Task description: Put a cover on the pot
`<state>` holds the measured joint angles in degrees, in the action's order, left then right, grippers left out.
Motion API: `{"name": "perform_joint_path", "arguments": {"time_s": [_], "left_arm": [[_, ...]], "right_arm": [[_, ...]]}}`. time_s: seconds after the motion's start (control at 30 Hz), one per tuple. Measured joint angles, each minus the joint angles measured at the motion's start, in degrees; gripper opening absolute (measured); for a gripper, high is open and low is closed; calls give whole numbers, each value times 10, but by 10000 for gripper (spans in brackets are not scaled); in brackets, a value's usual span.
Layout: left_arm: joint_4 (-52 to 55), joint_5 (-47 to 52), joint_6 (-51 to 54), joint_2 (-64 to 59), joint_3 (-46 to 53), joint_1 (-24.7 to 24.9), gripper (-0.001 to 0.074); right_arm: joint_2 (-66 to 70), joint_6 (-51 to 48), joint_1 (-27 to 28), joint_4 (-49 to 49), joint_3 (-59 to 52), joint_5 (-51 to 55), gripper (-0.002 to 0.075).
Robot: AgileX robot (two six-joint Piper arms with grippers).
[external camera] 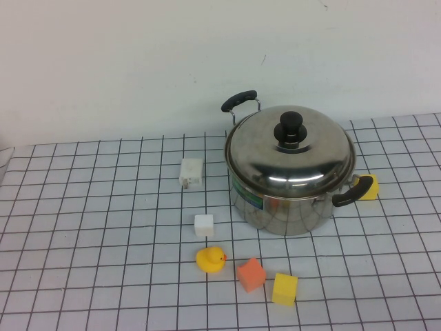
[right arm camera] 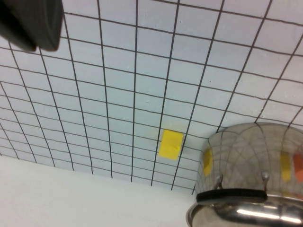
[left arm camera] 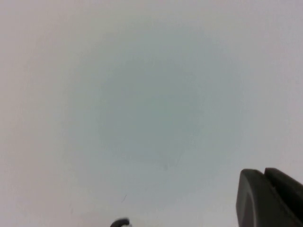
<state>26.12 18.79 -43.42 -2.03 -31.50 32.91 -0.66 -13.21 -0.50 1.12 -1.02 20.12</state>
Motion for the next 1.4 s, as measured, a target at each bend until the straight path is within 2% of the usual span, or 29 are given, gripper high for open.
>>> {"name": "perform_joint_path", "arguments": {"time_s": [0.1,0.17,0.3,0.37,0.6,0.7,0.8,0.97,1.2,1.4], "left_arm": [[11,-52,18,2,0,-3,0],[-11,-62,82,8,0,-17,0],[-112,-69,251,22,8,-87,0],[-155,-78,288,26,19,-139,0],[-234,-120,277,30,109,-301,0],[-248,-125,248,30,166,-349,0],[-261,-125,236,30,228,-367,0],[-261,-121,231,30,321,-367,0],[-255,-19,236,30,327,-354,0],[-261,-11,237,30,326,-343,0]], "right_arm": [[0,0,0,0,0,0,9],[0,0,0,0,0,0,9],[0,0,0,0,0,0,9],[0,0,0,0,0,0,9],[0,0,0,0,0,0,9],[0,0,0,0,0,0,9],[0,0,0,0,0,0,9],[0,0,0,0,0,0,9],[0,0,0,0,0,0,9],[0,0,0,0,0,0,9]]}}
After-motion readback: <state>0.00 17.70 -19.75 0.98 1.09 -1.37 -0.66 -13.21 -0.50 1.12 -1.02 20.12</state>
